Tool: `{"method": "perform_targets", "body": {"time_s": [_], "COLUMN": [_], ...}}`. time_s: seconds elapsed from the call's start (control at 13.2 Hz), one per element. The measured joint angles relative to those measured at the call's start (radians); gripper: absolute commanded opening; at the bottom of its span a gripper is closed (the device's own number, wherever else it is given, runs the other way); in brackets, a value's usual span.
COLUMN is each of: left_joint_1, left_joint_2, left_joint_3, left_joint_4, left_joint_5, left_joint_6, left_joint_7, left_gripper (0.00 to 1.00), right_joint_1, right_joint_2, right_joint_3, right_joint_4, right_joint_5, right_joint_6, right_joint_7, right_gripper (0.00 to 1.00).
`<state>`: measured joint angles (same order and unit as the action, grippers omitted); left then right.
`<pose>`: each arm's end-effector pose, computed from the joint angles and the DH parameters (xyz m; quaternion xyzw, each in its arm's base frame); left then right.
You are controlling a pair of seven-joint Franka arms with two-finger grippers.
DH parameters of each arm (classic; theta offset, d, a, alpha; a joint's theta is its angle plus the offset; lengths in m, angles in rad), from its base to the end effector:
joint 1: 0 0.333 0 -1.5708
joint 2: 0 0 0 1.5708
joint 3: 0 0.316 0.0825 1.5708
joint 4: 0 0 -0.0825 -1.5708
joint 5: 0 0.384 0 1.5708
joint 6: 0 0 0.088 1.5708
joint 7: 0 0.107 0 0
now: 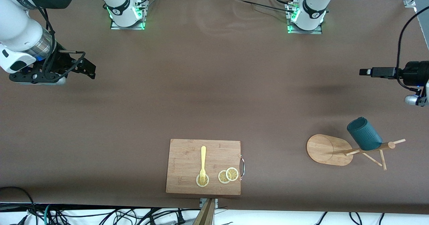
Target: Pass cup and hang on rack
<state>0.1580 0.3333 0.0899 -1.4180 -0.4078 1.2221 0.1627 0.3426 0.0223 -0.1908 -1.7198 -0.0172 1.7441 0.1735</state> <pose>0.5936 0.0890 0.4897 0.9480 0.0247 -0.2127 0.2355 0.5636 0.0856 0.5563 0.9999 -0.0094 0.0029 0.0102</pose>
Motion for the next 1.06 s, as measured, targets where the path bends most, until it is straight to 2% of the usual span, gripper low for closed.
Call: {"method": "perform_targets", "body": {"time_s": [0.23, 0.38, 0.83, 1.06], "left_joint_1": [-0.062, -0.086, -0.080, -0.081], "left_joint_2": [-0.022, -0.050, -0.149, -0.161], "left_joint_3": [-0.083, -0.125, -0.123, -0.123], "left_joint_4": [0.047, 0.057, 0.062, 0.061], "left_joint_5": [0.262, 0.352, 0.387, 0.388], "left_joint_6": [0.084, 0.117, 0.128, 0.128], "left_joint_7": [-0.005, -0.019, -0.036, -0.054], "left_gripper": [1.00, 1.00, 1.00, 1.00], "right_joint_1": [0.000, 0.000, 0.000, 0.000], "right_joint_2": [0.000, 0.000, 0.000, 0.000], "right_joint_3": [0.000, 0.000, 0.000, 0.000], "right_joint_4": [0.000, 0.000, 0.000, 0.000], "right_joint_5": [0.000, 0.000, 0.000, 0.000], "right_joint_6": [0.000, 0.000, 0.000, 0.000], "right_joint_7": [0.000, 0.000, 0.000, 0.000], "right_gripper": [1.00, 1.00, 1.00, 1.00]}}
